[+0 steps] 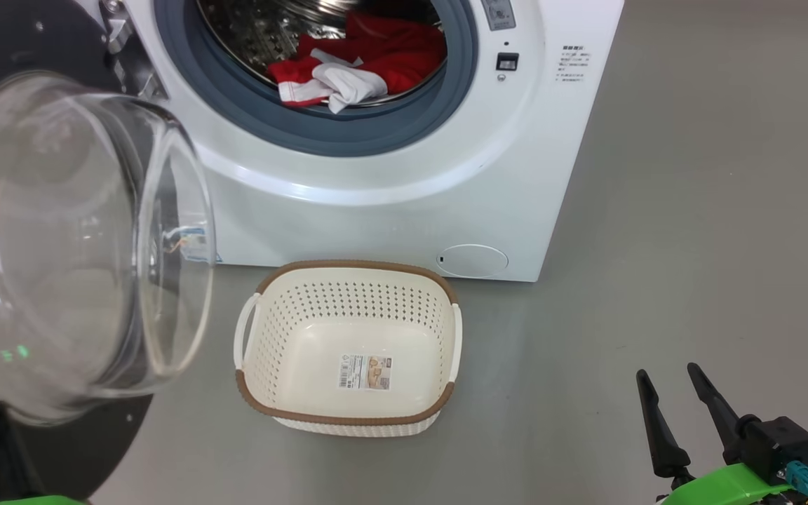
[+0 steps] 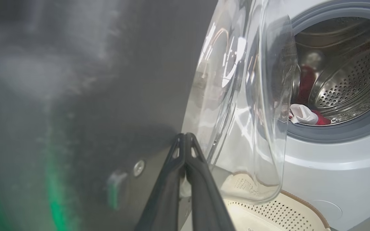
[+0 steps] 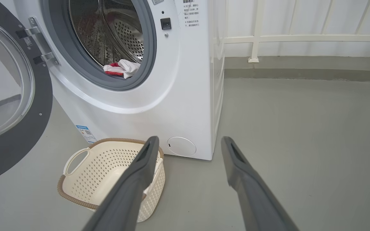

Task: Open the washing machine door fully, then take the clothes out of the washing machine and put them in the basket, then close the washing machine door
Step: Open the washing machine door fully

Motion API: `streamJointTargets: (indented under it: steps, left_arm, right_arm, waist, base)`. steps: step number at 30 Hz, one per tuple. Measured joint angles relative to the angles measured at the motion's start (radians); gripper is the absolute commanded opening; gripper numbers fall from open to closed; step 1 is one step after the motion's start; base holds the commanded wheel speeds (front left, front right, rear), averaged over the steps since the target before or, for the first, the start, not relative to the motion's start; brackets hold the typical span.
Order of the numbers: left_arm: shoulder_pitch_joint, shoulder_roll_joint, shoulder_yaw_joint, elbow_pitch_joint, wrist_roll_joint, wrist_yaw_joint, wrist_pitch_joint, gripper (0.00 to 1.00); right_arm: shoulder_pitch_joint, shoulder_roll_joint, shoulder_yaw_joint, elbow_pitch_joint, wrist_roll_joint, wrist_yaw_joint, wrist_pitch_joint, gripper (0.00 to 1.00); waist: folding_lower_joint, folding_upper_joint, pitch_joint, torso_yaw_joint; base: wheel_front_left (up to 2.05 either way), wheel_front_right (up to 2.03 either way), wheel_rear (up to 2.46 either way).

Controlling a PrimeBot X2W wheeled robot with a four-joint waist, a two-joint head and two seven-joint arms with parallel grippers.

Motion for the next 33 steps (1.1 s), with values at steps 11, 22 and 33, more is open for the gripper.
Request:
streamJointTargets:
  steps: [11, 22, 33]
  left_arm:
    - [-0.051, 0.003, 0.127, 0.104, -0.001, -0.061, 0.0, 0.0]
    - [-0.123, 0.004, 0.255, 0.223, 0.002, -0.114, -0.003, 0.0]
    - [-0.145, -0.02, 0.313, 0.259, 0.065, -0.149, -0.003, 0.0]
  right_arm:
    - [-0.014, 0.0, -0.007, -0.007, -0.006, 0.0, 0.0, 1.0]
    - [-0.024, 0.0, -0.002, -0.006, -0.012, 0.0, 0.0, 1.0]
    - [-0.025, 0.0, 0.0, -0.004, -0.012, 0.0, 0.0, 1.0]
  waist:
    - [0.0, 0.0, 0.025, -0.01]
    - [0.0, 0.0, 0.033, -0.011]
    - [0.0, 0.0, 0.036, -0.009]
  base:
    - [0.0, 0.0, 0.0]
    - [0.0, 0.0, 0.0]
    - [0.0, 0.0, 0.0]
